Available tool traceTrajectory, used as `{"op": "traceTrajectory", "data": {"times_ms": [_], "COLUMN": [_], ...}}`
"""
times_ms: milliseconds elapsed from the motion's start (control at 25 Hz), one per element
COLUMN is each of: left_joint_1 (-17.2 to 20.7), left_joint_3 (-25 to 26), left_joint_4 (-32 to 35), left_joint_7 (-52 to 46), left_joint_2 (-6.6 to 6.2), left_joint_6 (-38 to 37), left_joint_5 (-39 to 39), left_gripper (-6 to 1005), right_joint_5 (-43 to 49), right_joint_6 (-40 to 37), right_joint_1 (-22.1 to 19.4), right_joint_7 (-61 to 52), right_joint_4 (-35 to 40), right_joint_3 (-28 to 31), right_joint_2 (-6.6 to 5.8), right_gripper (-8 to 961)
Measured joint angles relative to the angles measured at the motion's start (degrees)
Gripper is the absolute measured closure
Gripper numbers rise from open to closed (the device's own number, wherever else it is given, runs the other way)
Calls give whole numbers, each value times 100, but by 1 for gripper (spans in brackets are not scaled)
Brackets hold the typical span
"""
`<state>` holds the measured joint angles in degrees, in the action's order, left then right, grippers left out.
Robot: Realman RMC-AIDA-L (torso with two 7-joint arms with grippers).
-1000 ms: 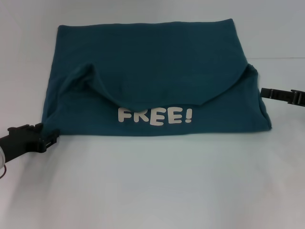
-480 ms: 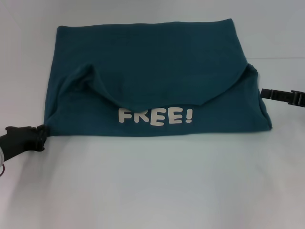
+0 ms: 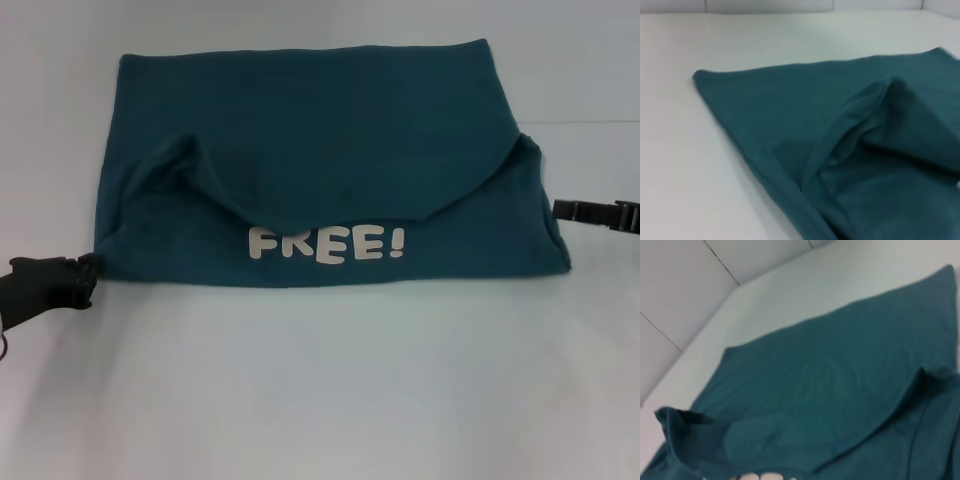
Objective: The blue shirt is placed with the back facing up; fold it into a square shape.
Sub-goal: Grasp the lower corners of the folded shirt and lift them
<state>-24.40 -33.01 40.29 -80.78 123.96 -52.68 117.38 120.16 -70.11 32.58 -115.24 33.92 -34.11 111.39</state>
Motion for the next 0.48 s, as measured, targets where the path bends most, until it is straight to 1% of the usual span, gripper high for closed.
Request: {"op": "traceTrajectory", "data": {"times_ms": [80,240,360,480], "left_joint_1": [49,98,101,98], "left_joint_3": [8,-1,-3,-2], "left_joint_4": [108,226,229,231], "left_joint_7": [-82,-149,-149,-149], "left_joint_2": [-3,-10,-11,-12], "left_joint_6": [-207,-339,-341,-341], "left_joint_5": [4,7,21,51], "left_gripper": [971,971,972,972], "right_joint_5": [216,571,751,851], "right_joint_6": [27,89,210,440], "right_joint_1": [36,113,156,182], "right_joint_7": [-105,-226,-251,-252], "right_joint_4": [10,10,6,-36], "right_joint_3": [0,0,-6,-42], "right_joint_2": [-1,9,48,124], "right_gripper": [287,287,288,290]}}
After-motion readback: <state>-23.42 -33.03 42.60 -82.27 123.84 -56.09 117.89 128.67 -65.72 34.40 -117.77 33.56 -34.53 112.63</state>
